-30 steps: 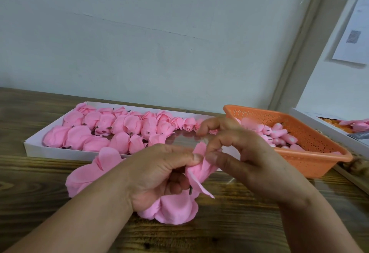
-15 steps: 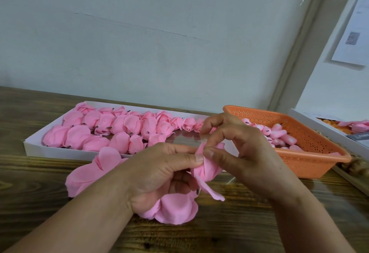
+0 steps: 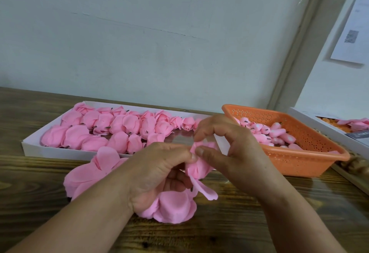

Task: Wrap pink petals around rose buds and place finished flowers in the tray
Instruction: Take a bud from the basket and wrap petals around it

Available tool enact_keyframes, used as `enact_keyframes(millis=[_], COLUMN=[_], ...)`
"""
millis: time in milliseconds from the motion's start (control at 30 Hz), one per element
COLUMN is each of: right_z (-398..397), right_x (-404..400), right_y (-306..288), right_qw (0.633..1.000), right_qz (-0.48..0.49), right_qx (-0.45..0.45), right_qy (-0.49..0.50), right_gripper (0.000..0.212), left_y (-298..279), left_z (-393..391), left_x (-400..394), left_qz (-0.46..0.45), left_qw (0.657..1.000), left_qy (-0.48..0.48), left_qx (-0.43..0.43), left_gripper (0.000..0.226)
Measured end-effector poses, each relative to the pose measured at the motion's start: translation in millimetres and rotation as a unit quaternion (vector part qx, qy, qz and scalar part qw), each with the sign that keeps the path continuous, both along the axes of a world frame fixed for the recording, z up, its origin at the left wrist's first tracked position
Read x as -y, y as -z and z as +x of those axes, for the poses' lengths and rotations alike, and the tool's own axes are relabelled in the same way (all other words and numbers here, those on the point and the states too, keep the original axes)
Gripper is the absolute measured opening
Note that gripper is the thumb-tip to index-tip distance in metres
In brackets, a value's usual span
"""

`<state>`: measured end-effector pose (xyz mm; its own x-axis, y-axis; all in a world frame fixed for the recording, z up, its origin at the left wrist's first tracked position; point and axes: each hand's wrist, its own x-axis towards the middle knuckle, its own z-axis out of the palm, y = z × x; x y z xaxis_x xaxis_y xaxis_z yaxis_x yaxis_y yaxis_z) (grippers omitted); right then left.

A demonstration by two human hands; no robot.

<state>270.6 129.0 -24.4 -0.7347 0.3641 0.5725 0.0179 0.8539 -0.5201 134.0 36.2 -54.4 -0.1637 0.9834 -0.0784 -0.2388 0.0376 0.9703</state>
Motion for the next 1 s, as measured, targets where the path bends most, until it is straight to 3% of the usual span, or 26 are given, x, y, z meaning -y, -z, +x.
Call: enact_keyframes(millis=[100,200,267,333,400,467,733,1000], right_z=[3.1,17.1,19.5,13.2,6.6,4.3,-0.8,0.7], right_x=[-1.7,-1.5,1.8,7.3,10.5,10.5,3.1,2.3], right_y=[-1.3,-8.7,-10.6,-8.2,-4.6,-3.0,1.5,-0.2], right_qw=[0.999,0.994,0.994,0.995,0.993,0.996,0.998,0.997], right_qz=[-0.012,-0.045,-0.011,0.066,0.107,0.085,0.033,0.015], right_qx=[-0.043,-0.026,0.028,0.056,0.031,-0.003,-0.047,-0.064], right_qy=[-0.016,-0.095,-0.104,-0.057,-0.027,-0.011,0.026,0.029], right_gripper=[0.017,0.028,0.038,0.032,0.017,0.006,0.011,0.010], left_y=[-3.6,-7.7,-9.4,-10.2,-9.7,-8.6,-10.9,-8.9], left_z=[0.8,-1.7,-2.2,-2.0,-1.4,-1.1,2.1,2.0], left_x=[-0.1,0.2,-0.1,-0.6,-0.4,-0.2,3.0,5.9], left_qz=[-0.010,-0.016,-0.023,-0.024,-0.021,-0.017,0.016,0.081], left_qw=[0.999,0.995,0.991,0.989,0.991,0.993,1.000,0.996], left_qy=[-0.039,-0.067,-0.090,-0.093,-0.081,-0.070,-0.009,0.033], left_qx=[0.019,0.068,0.100,0.115,0.107,0.091,0.013,0.002], left_gripper=[0.010,0.024,0.018,0.013,0.009,0.011,0.016,0.007])
